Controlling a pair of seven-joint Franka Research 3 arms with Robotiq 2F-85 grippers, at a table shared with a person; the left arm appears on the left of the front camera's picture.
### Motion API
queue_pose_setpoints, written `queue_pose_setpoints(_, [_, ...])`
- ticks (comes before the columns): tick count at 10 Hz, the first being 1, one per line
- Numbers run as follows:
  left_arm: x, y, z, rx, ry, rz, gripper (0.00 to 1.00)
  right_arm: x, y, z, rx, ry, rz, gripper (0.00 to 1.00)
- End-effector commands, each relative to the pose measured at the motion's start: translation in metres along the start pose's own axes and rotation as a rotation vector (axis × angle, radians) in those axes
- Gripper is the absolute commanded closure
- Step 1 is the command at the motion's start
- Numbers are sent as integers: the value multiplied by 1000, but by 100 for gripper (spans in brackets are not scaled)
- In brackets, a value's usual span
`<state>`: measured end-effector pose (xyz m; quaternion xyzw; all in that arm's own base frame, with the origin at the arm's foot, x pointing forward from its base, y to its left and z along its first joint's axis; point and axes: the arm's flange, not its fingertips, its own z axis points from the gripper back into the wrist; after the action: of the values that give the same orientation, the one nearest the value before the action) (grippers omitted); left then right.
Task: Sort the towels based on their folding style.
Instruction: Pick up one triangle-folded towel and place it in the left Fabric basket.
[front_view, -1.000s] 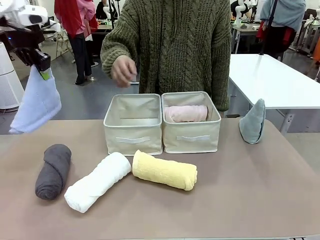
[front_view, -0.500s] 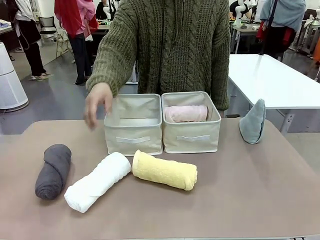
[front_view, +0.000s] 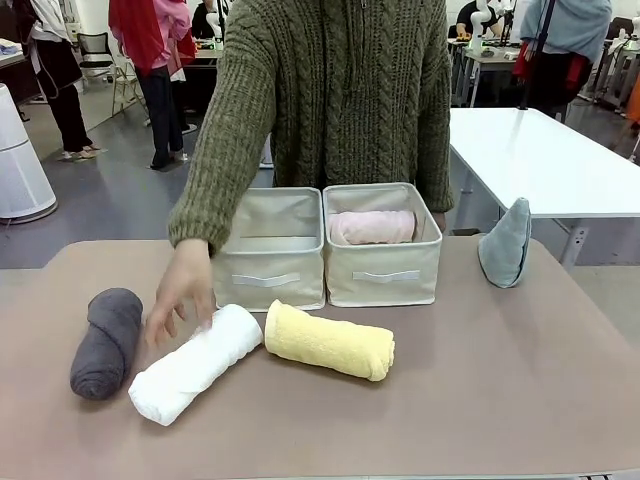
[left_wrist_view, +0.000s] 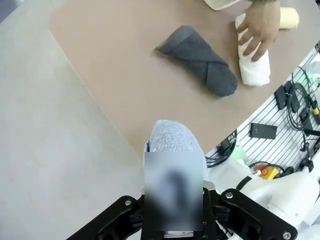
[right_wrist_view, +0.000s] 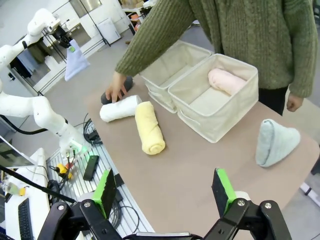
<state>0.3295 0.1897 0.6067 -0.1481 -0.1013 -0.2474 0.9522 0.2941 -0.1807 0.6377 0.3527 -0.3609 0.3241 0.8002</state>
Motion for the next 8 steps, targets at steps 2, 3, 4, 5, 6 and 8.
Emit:
queue_pose_setpoints(2, [8, 0, -5, -2, -23, 39, 100, 0, -1, 0, 18, -21, 20, 0])
queue_pose_setpoints(3, [11, -1, -7, 2, -26, 44, 100, 0, -1, 0, 18, -21, 20, 0])
queue_pose_setpoints(4, [12, -2, -8, 4, -25, 56, 100, 0, -1, 0, 18, -21, 20, 0])
queue_pose_setpoints(5, [11, -3, -10, 14, -29, 85, 100, 0, -1, 0, 18, -21, 20, 0])
queue_pose_setpoints(6, [8, 1, -5, 3, 5, 31, 100, 0, -1, 0, 18, -21, 20, 0])
queue_pose_setpoints(8, [8, 1, -5, 3, 5, 31, 100, 0, -1, 0, 18, -21, 20, 0])
